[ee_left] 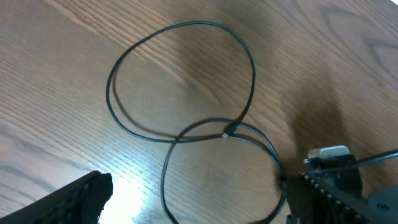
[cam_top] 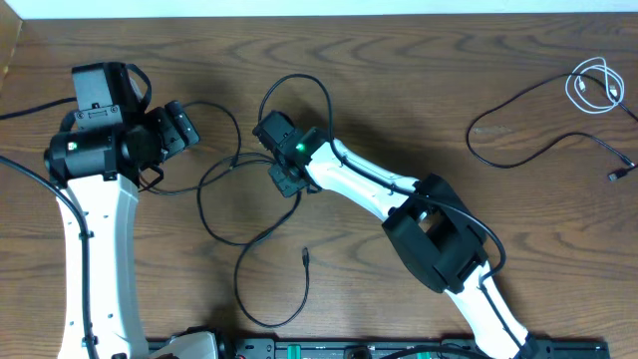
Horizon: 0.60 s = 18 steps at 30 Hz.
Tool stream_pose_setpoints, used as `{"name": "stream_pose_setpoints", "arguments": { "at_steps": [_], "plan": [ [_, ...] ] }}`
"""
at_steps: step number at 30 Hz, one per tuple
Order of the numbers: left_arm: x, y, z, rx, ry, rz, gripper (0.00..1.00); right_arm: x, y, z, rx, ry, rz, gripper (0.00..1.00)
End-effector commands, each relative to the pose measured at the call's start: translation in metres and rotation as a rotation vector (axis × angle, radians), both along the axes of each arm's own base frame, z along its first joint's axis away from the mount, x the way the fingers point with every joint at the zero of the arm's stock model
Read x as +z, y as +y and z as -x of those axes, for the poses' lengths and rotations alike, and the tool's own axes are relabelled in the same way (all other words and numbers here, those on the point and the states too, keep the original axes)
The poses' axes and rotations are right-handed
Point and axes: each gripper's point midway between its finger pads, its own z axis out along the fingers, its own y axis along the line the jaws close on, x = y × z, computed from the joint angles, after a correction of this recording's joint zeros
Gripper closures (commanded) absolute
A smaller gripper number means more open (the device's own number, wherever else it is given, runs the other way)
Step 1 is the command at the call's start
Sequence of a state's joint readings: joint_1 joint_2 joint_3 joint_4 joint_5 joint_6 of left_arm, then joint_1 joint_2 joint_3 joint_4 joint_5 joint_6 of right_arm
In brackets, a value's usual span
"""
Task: Untangle cables
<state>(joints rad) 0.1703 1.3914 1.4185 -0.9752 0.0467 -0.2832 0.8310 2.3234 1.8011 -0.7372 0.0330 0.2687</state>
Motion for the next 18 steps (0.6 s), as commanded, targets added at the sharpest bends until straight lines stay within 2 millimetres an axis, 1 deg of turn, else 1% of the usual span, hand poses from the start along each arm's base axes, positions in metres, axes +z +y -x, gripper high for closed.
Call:
{"name": "stream_pose_setpoints", "arguments": {
  "at_steps": [1,3,5,6,7,8,10,12,16,18],
  "plan": [
    [0.006,0.002,-0.002,-0.005,-0.010,-0.014,0.05,-0.022,-0.018,0.004,-0.105,0.008,0.088,0.99],
    [0.006,0.002,-0.002,-0.005,-0.010,-0.014,0.05,-0.014,-0.024,-0.003,-0.130,0.011,0.087,0.99],
    [0.006,0.002,-0.002,-0.005,-0.010,-0.014,0.05,0.001,-0.035,-0.014,-0.163,0.009,0.093,0.99],
    [0.006,0.002,-0.002,-0.005,-0.010,-0.014,0.05,0.010,-0.044,-0.022,-0.185,0.003,0.102,0.99],
    [0.006,0.002,-0.002,-0.005,-0.010,-0.014,0.05,0.021,-0.054,-0.029,-0.209,-0.005,0.113,0.99],
    [0.006,0.002,-0.002,-0.005,-0.010,-0.014,0.05,0.042,-0.079,-0.044,-0.262,-0.020,0.140,0.99],
    [0.006,0.002,-0.002,-0.005,-0.010,-0.014,0.05,0.063,-0.104,-0.056,-0.294,-0.019,0.152,0.99],
    [0.006,0.002,-0.002,-0.005,-0.010,-0.014,0.05,0.078,-0.124,-0.063,-0.295,-0.006,0.142,0.99],
    [0.006,0.002,-0.002,-0.005,-0.010,-0.014,0.05,0.100,-0.142,-0.066,-0.211,0.051,0.050,0.99],
    [0.006,0.002,-0.002,-0.005,-0.010,-0.014,0.05,0.112,-0.145,-0.066,-0.159,0.070,-0.015,0.99]
  ]
}}
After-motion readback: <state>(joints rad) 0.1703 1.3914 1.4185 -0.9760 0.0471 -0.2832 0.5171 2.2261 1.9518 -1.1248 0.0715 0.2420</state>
